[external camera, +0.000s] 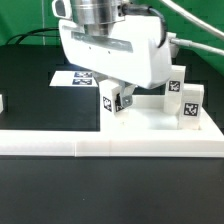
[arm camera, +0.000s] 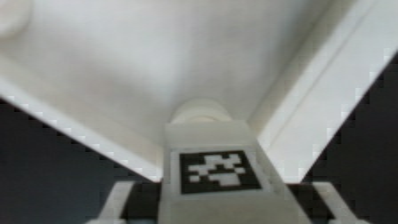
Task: Assemble square table
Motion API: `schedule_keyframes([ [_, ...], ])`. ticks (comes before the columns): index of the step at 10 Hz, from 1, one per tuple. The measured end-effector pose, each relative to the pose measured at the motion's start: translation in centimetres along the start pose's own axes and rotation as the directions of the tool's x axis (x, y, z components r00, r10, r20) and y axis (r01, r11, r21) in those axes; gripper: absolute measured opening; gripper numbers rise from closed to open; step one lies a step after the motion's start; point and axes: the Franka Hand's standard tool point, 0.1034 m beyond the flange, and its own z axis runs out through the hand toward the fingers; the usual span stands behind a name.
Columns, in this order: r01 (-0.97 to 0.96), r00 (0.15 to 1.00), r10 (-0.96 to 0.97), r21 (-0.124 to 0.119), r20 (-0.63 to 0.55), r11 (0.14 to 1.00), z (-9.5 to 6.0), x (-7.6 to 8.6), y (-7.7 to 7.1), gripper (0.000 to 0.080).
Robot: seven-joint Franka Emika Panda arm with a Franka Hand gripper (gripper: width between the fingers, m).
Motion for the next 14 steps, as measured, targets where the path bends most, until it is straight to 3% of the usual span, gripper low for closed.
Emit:
schedule_keyframes([
  [2, -0.246, 0.969, 0.246, 0.035, 0.018, 0.969, 0.1, 0.0, 0.1, 0.0288],
  [5, -0.484, 0.875, 0.484, 0.052, 0.006, 0.874, 0.4, -1.4, -0.5, 0.0288],
  [6, -0.485, 0.874, 0.486, 0.054, 0.002, 0.873, 0.4, -1.4, -0.6, 0.0288],
  [7, -0.47, 0.882, 0.471, 0.054, 0.002, 0.881, 0.5, -1.4, -0.6, 0.0364],
  [8, -0.454, 0.891, 0.454, 0.053, 0.001, 0.89, 0.5, -1.4, -0.6, 0.0364],
  [10, -0.269, 0.963, 0.269, 0.067, -0.005, 0.961, -0.1, -0.2, -0.1, 0.0621],
  [12, 0.084, 0.995, -0.08, 0.062, -0.059, 0.995, -1.0, 0.0, -0.3, 0.0642],
  [14, 0.247, 0.966, -0.241, 0.055, -0.097, 0.968, -1.1, -0.3, -0.1, 0.0648],
])
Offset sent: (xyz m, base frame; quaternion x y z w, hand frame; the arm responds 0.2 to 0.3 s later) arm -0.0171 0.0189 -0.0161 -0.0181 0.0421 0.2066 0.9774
